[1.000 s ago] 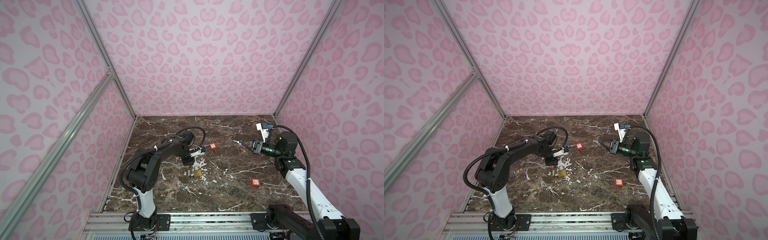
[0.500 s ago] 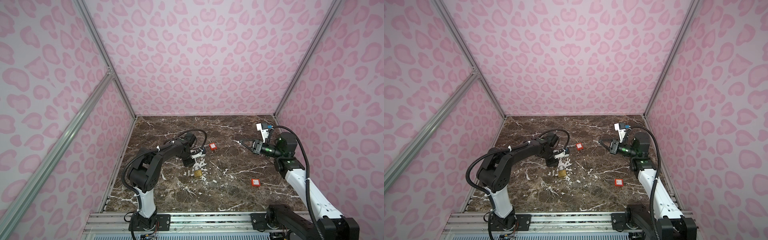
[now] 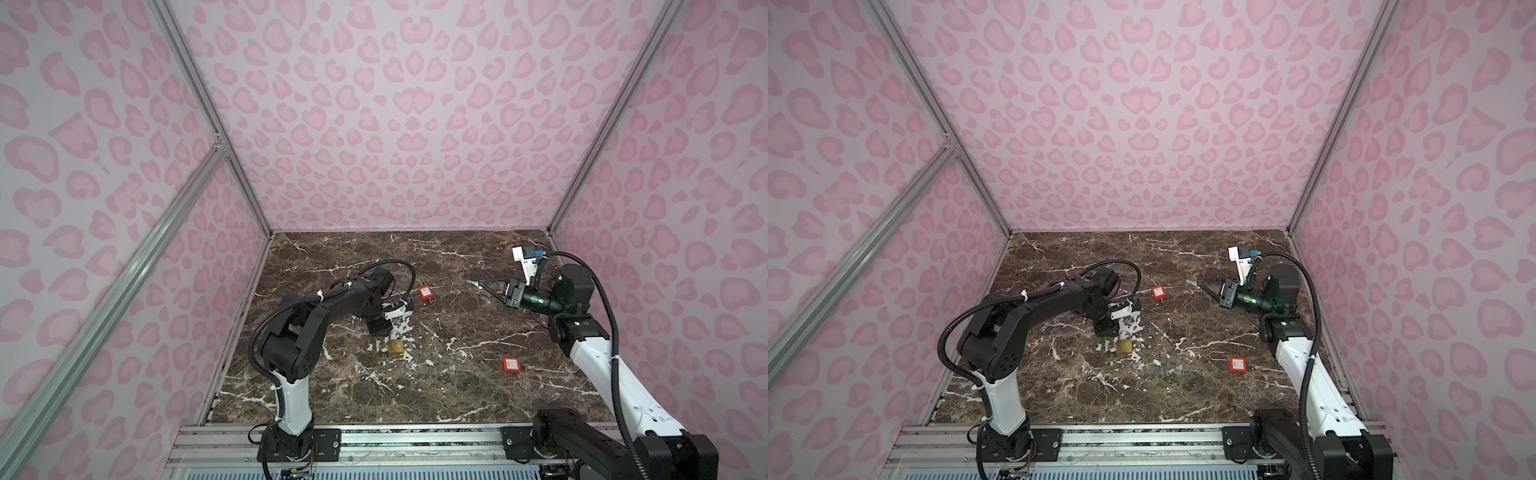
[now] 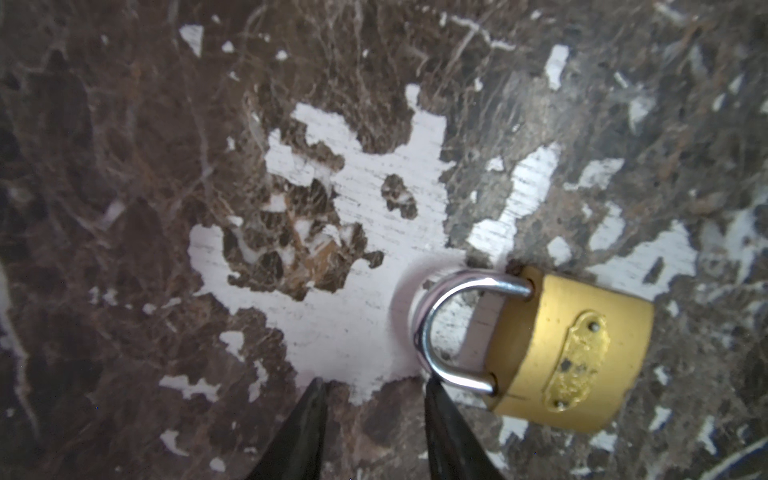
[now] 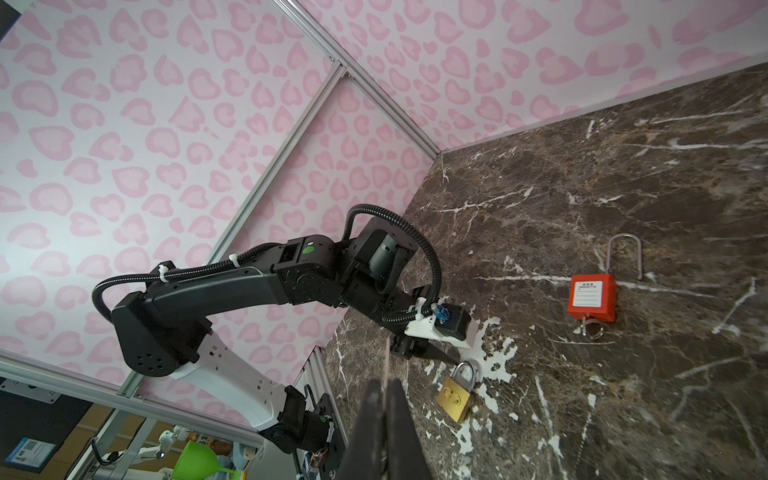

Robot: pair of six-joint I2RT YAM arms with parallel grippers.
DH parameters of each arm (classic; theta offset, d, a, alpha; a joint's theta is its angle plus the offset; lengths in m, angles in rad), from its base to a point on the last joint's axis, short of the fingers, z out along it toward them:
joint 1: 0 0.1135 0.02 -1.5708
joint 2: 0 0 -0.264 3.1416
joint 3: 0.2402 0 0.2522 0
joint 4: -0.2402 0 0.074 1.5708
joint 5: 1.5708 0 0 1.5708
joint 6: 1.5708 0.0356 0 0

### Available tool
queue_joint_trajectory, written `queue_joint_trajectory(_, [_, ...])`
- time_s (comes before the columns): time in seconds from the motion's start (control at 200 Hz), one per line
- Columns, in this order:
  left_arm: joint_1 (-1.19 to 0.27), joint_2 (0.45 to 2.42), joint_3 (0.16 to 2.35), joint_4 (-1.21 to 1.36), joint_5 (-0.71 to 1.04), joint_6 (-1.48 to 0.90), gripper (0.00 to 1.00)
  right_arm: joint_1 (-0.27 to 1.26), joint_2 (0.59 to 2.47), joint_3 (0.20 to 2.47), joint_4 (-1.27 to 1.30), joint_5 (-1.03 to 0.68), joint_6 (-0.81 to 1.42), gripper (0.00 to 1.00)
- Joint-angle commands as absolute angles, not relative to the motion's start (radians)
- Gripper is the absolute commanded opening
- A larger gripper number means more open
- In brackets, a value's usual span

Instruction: Lock with the key

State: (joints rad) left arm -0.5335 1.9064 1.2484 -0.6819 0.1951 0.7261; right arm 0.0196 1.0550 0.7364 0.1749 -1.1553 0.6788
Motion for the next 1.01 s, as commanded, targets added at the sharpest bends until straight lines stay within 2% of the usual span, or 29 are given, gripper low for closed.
queue_joint_trajectory(0.0, [-0.536,1.922,1.262,-0.693,0.217,0.718,0.42,0.020,1.061,0.742,0.209,-1.169,0.681,0.00])
queue_joint_trajectory(0.45, [-0.535,1.856,1.294,-0.654,0.130,0.629,0.43,0.022,1.068,0.754,0.078,-1.113,0.596,0.00])
queue_joint_trajectory(1.0, [-0.694,1.975,1.380,-0.602,0.018,0.482,0.45,0.013,1.065,0.754,0.107,-1.111,0.623,0.00])
